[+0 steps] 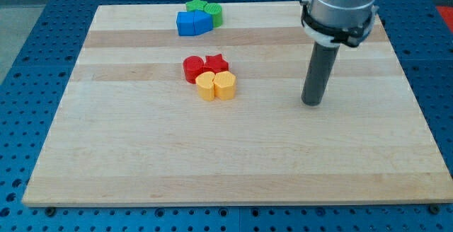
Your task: Move your arm to the top right of the green circle
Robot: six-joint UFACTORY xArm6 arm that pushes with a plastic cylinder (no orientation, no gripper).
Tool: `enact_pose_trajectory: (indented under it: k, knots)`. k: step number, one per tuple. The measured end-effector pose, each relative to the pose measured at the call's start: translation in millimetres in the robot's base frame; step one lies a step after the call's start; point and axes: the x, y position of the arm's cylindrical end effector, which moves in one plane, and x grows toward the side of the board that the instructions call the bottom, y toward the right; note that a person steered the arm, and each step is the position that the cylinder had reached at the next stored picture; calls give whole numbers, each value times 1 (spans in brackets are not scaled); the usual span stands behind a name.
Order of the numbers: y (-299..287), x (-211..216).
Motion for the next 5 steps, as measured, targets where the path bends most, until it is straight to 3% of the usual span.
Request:
enact_pose_trajectory:
  k: [1, 5]
  knots:
    - [1, -39]
    - [2, -267]
